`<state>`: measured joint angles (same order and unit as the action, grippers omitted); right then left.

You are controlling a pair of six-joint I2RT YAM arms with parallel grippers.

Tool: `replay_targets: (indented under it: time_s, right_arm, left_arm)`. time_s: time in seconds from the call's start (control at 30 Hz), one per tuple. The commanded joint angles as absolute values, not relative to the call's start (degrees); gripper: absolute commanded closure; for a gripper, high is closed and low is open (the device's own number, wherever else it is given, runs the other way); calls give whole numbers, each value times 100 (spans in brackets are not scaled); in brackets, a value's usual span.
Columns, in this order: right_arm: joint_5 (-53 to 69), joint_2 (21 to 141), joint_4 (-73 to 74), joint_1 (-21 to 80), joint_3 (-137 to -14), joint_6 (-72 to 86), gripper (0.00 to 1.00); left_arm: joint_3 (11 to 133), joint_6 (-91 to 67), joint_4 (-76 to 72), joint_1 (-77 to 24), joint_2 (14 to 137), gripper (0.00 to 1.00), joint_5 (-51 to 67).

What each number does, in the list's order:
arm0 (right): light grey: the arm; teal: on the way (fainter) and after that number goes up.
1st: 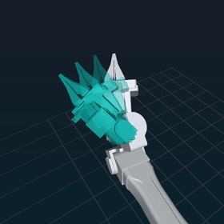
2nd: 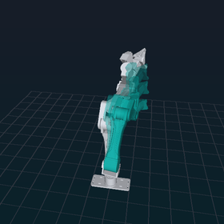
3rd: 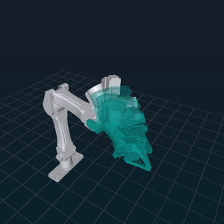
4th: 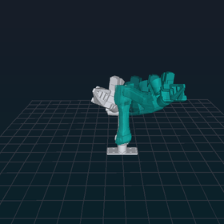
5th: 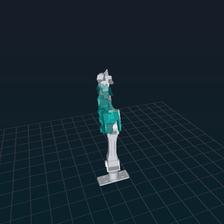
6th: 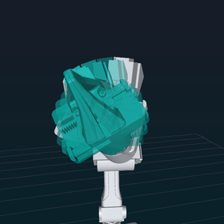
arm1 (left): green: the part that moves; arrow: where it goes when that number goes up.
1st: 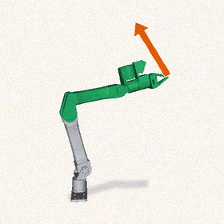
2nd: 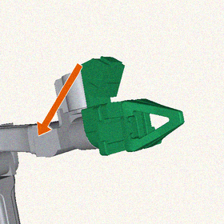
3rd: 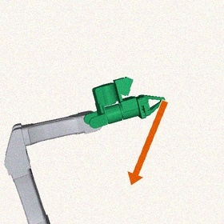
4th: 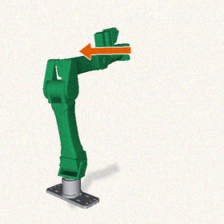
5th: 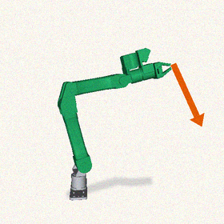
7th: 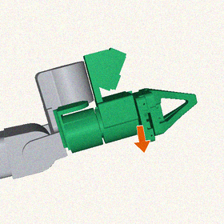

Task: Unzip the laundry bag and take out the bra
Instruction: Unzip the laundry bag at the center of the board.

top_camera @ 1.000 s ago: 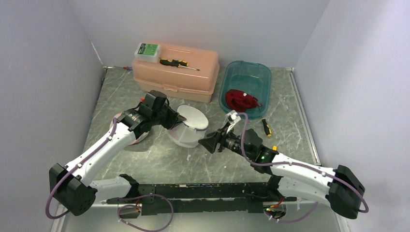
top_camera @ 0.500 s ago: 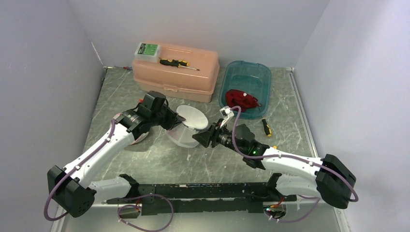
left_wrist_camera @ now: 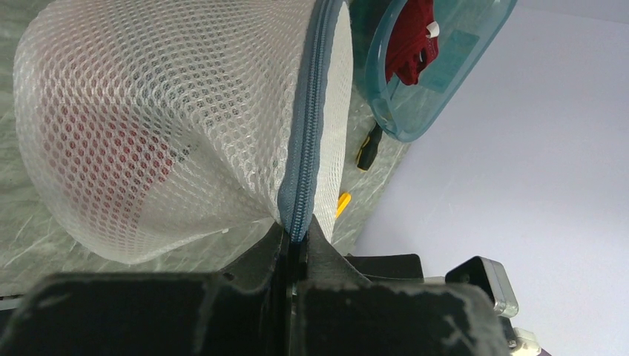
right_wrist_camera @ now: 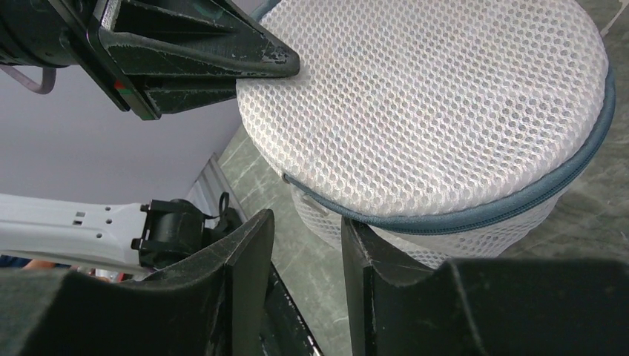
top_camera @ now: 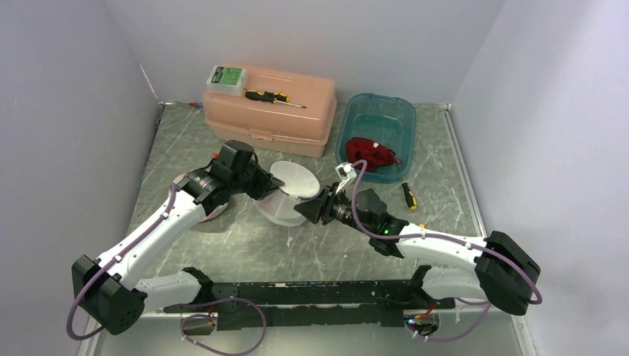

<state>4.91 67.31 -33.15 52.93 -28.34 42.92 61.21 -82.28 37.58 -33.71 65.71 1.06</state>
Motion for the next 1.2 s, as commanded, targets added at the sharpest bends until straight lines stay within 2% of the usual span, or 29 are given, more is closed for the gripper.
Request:
replay_targets:
  time_s: [0.0, 0.3, 0.6, 0.67, 0.77, 0.97, 1.17]
  right_arm:
    - [461, 6789, -3827, 5249, -3056, 4431, 58]
    - [470, 6929, -3853, 5238, -3184, 4521, 68]
    - [411, 7032, -3833, 5230, -3244, 4604, 73]
    - [394, 7048, -3740, 5224, -3255, 4614, 70]
    - [321, 7004, -3712, 5225, -3139, 4658, 58]
    - [236, 6930, -3700, 5217, -3088, 4656, 55]
    - [166, 6848, -3599, 5220, -3082, 4606, 46]
  left_arm:
    - [6109, -8358, 3560, -3400, 6432, 97, 9]
    - [6067, -8358, 3546, -3402, 6429, 97, 9]
    - [6003, -8376, 3522, -3402, 6398, 97, 9]
    - [6011, -8376, 3539, -3398, 6382, 97, 9]
    - [6044, -8361, 3558, -3399, 6360, 97, 9]
    - [6080, -8360, 3550, -3401, 6373, 97, 9]
    - [6181, -8345, 3575, -3401, 6395, 97, 9]
